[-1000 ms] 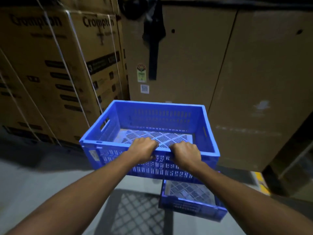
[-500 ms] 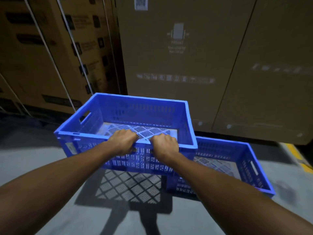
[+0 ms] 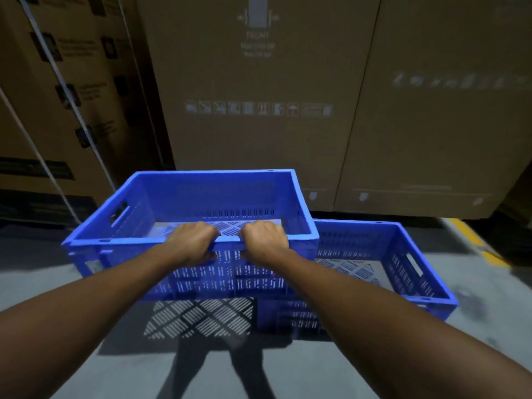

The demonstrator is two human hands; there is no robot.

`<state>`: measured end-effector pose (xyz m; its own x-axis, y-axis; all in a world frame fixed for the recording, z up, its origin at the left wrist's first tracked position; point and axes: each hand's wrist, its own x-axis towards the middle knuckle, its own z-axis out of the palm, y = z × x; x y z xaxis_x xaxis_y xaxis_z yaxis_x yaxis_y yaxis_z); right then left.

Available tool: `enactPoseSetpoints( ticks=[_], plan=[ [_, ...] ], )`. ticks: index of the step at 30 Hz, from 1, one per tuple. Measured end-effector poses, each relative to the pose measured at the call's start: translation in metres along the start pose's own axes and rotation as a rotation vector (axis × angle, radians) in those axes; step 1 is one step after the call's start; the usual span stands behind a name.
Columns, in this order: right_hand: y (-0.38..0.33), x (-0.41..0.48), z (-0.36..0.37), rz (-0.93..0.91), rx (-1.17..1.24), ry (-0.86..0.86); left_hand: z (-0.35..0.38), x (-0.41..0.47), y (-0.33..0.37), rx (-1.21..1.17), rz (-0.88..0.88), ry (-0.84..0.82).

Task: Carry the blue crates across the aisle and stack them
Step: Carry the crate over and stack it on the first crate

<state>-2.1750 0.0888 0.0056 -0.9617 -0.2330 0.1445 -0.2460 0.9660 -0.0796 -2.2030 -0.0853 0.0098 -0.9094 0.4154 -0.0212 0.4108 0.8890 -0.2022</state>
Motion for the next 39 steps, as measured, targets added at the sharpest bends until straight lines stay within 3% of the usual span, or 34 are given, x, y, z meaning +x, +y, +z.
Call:
enactPoseSetpoints(
  ticks=[13, 39],
  plan=[
    [0.052, 0.001, -0.001, 0.079, -0.002, -0.023, -0.013, 0.05, 0.032, -0.035, 0.124, -0.044],
    [0.201, -0.066, -0.019, 0.175, -0.063, -0.059, -0.042, 0.088, 0.191, -0.11, 0.229, -0.064]
  ],
)
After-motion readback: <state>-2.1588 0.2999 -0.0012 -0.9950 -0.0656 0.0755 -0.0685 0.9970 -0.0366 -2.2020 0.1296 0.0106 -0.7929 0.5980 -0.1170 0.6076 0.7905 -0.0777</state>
